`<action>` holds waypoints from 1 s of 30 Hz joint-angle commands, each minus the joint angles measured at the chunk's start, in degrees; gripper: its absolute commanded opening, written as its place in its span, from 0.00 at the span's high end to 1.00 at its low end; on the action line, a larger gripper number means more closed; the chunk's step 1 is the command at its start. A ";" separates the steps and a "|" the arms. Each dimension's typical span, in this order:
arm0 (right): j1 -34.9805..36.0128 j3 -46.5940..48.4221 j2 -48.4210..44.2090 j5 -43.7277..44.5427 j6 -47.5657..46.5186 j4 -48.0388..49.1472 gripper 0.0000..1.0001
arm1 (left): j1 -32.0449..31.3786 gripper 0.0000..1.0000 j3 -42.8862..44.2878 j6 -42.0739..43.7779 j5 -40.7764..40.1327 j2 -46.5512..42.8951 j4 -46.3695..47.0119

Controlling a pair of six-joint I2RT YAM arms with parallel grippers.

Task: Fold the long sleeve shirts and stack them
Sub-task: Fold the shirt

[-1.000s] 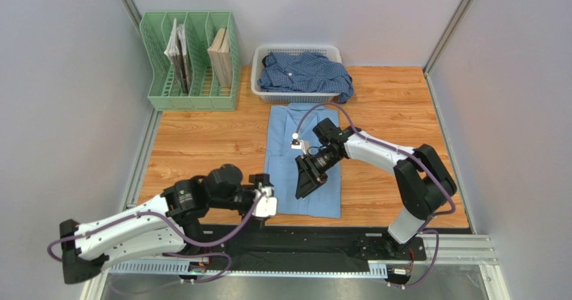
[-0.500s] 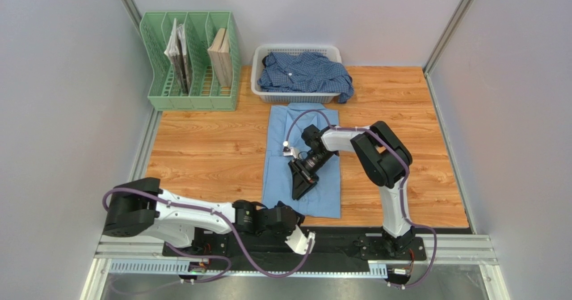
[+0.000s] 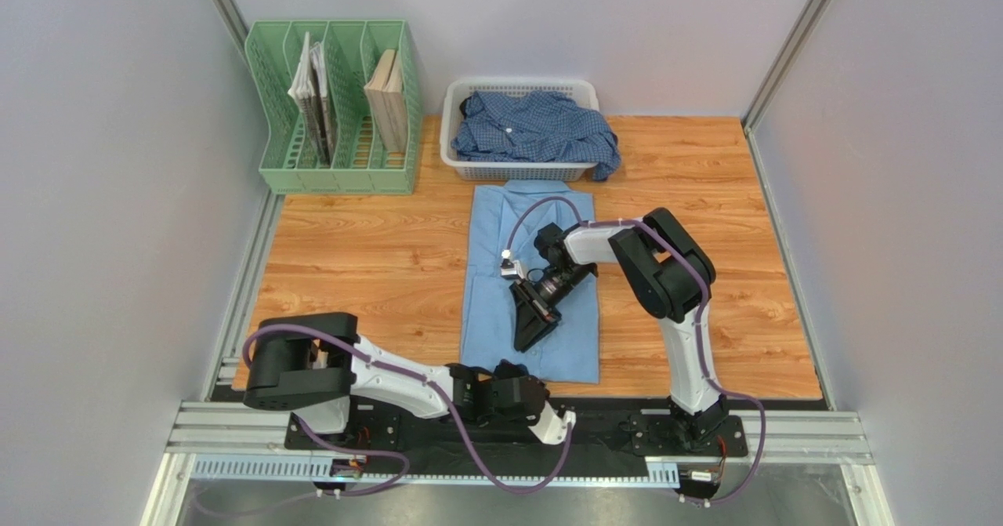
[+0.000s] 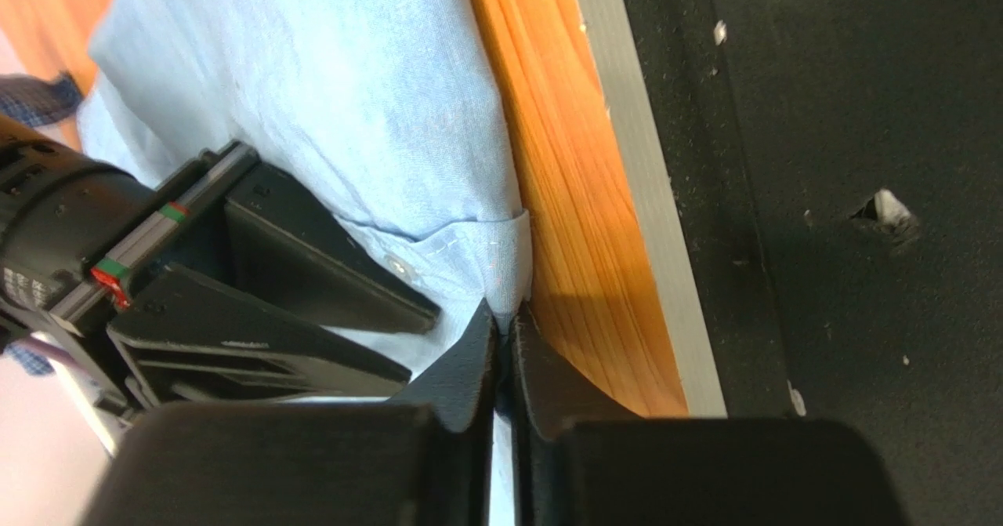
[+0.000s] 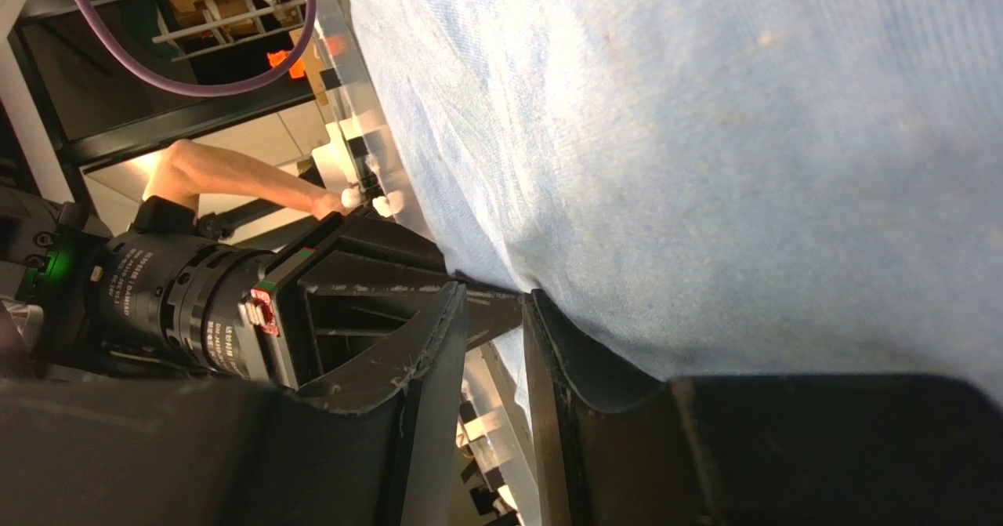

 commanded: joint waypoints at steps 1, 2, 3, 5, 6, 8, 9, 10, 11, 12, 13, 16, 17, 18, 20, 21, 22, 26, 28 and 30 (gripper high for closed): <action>0.01 0.53 -0.21 -0.44 -0.72 0.36 0.68 | -0.10 1.00 3.52 -4.18 3.76 -2.91 -10.70; 0.10 0.53 -1.17 -0.35 0.33 0.53 0.66 | -0.10 1.00 4.58 -6.98 6.90 -4.50 -13.69; 0.19 0.71 -2.32 -0.18 1.30 0.62 0.64 | -0.27 1.00 5.81 -8.40 8.59 -7.38 -19.98; 0.10 2.02 -6.53 0.35 3.49 0.62 0.56 | -0.54 1.00 9.42 -11.21 13.32 -9.77 -25.56; -0.51 2.81 -7.94 0.70 3.77 0.27 0.52 | -0.80 1.00 10.30 -13.66 14.57 -11.61 -30.11; -1.65 4.48 -10.58 2.80 3.68 -2.53 0.48 | -0.98 1.00 12.85 -15.61 17.03 -12.68 -34.09; -3.13 6.84 -10.94 3.77 2.38 -3.85 0.47 | -0.89 1.00 13.55 -16.75 17.57 -13.47 -37.24; -3.76 7.82 -11.03 4.82 0.71 -7.52 0.47 | -0.98 1.00 14.87 -17.20 17.83 -13.74 -38.32; -4.29 8.87 -10.94 7.09 -0.96 -9.38 0.48 | -0.89 1.00 15.49 -17.64 18.44 -14.09 -39.37; -4.99 9.67 -10.85 8.34 -3.85 -10.88 0.48 | -0.89 1.00 16.28 -17.99 18.97 -14.44 -41.38; -5.17 9.50 -10.85 9.13 -5.01 -12.81 0.50 | -0.89 1.00 17.76 -18.78 19.24 -14.53 -42.27; -5.00 7.92 -10.59 9.14 -8.88 -15.37 0.55 | -0.89 1.00 20.67 -20.36 20.12 -14.97 -45.18; -4.91 7.57 -10.41 8.36 -9.76 -15.81 0.58 | -0.89 1.00 21.11 -20.72 20.55 -15.06 -45.62; -4.56 7.22 -9.72 8.35 -10.29 -16.08 0.59 | -0.89 1.00 21.64 -20.89 20.91 -15.15 -46.58; -4.12 6.60 -9.10 8.44 -12.48 -16.61 0.62 | -0.89 1.00 22.79 -21.68 21.70 -15.32 -47.11; -3.16 6.34 -8.40 8.87 -12.66 -16.43 0.62 | -0.89 1.00 23.22 -21.77 22.14 -15.41 -47.90; -2.71 6.25 -8.04 9.22 -12.58 -15.65 0.62 | -0.80 1.00 23.92 -21.95 22.49 -15.67 -48.08; -0.78 5.37 -6.20 11.33 -11.70 -12.83 0.64 | -0.80 1.00 26.12 -22.47 23.37 -16.11 -50.01; 0.45 4.49 -5.32 12.47 -11.17 -10.99 0.65 | -0.80 1.00 26.92 -22.48 23.90 -16.99 -50.98; 2.29 2.74 -4.96 13.09 -11.61 -10.89 0.66 | -0.11 1.00 27.53 -22.48 23.90 -17.60 -52.12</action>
